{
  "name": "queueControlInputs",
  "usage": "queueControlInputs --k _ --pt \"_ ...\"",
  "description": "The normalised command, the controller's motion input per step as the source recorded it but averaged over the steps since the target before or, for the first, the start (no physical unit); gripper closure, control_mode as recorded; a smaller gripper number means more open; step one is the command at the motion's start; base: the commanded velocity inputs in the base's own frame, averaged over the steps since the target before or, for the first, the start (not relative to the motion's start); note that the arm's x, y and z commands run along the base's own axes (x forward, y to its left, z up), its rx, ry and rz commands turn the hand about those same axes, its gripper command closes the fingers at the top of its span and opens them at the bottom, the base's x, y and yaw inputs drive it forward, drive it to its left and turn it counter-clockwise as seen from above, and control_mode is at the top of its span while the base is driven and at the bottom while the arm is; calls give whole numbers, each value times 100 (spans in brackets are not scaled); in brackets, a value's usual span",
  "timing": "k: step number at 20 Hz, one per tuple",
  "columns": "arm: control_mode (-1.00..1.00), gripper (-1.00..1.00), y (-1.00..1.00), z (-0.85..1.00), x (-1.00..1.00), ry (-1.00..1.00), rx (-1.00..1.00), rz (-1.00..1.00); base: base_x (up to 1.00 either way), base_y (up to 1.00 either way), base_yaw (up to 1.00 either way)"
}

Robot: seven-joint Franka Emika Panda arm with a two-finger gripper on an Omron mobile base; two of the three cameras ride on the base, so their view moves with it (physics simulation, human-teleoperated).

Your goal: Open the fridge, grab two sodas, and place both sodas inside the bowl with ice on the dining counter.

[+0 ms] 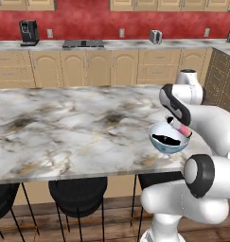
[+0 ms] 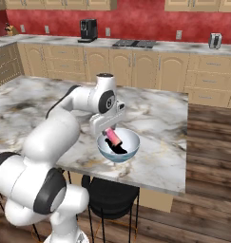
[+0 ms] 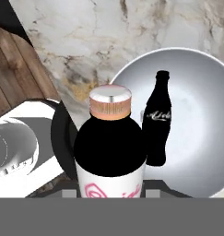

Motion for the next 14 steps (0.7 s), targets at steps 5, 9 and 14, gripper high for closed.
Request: queueControlInputs --k 5,9,14 --pt "-100 100 -14 -36 5 6 0 15 0 0 0" --pt "-100 100 -8 -36 5 7 0 14 0 0 0" --pt "-100 100 0 -30 6 4 0 12 0 0 0"
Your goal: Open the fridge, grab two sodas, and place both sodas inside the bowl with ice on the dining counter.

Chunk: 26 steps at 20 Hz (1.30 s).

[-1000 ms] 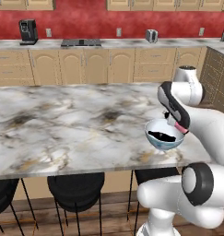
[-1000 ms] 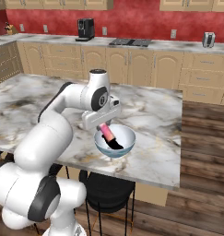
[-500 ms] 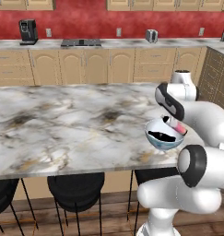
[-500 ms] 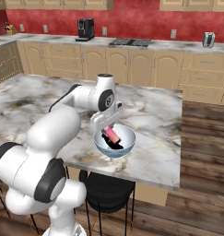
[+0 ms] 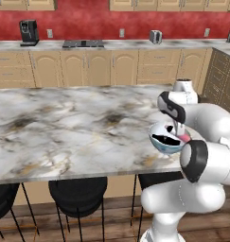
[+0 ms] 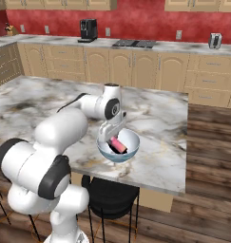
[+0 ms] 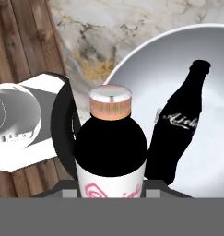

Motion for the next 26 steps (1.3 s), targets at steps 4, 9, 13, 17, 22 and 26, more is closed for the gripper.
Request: queueControlInputs --k 4,9,13,17,22,26 --pt "-100 100 2 -25 8 3 0 12 0 0 0" --pt "-100 100 2 -19 9 1 0 14 0 0 0" --pt "-100 -100 16 -15 0 3 0 11 0 0 0" --pt "-100 -100 7 2 -8 0 0 7 0 0 0" --pt "-100 -100 0 20 -27 -2 0 6 0 0 0" --pt "-100 -100 0 47 -50 -3 2 3 0 0 0"
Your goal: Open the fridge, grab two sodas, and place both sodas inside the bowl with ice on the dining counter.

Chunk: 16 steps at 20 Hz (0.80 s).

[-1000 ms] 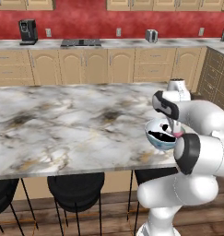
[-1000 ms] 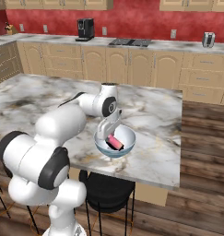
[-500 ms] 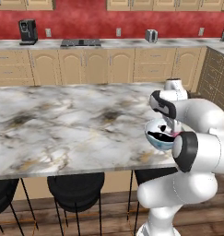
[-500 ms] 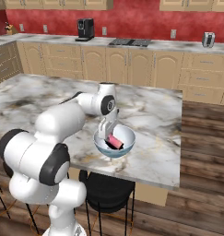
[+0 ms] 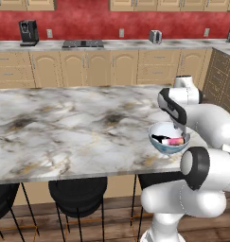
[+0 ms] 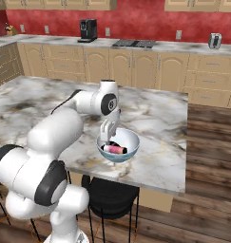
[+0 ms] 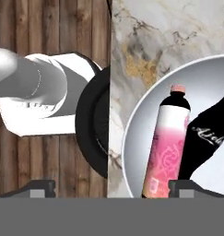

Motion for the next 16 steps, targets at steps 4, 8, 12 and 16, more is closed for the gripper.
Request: queueControlInputs --k 4,8,12,16 --pt "-100 -100 0 70 -70 -5 4 0 0 0 0" --pt "-100 -100 0 70 -62 -4 2 0 0 0 0" --pt "-100 -100 4 65 -65 -4 2 0 0 0 0" --pt "-100 -100 23 54 -74 -2 2 -5 0 0 0"
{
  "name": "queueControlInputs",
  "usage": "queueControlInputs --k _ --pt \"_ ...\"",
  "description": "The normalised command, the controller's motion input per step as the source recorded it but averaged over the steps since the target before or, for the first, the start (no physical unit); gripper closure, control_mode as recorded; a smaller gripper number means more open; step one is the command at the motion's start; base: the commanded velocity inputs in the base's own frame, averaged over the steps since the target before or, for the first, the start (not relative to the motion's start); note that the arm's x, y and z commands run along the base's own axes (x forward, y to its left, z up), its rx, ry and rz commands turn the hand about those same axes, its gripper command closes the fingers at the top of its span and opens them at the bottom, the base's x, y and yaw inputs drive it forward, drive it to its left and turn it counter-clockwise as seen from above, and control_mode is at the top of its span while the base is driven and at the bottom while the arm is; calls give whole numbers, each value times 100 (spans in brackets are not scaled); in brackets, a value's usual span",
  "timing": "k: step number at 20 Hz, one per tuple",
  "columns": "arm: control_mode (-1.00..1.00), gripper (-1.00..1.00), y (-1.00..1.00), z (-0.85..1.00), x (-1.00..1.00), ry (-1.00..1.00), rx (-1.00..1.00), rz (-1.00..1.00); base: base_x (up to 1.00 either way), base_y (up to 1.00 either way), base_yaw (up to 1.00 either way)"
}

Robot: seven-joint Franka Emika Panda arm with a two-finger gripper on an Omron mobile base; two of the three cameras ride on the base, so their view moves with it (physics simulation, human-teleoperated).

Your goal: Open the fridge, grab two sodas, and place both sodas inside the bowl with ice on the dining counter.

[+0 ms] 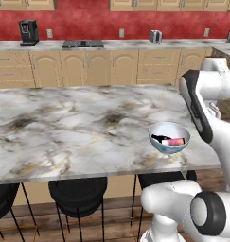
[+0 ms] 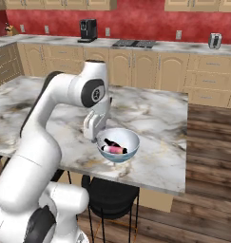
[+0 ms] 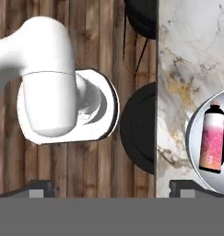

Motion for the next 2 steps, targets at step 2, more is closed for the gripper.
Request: queueControlInputs --k 2 --pt "-100 -100 31 49 -77 -3 0 -7 0 0 0"
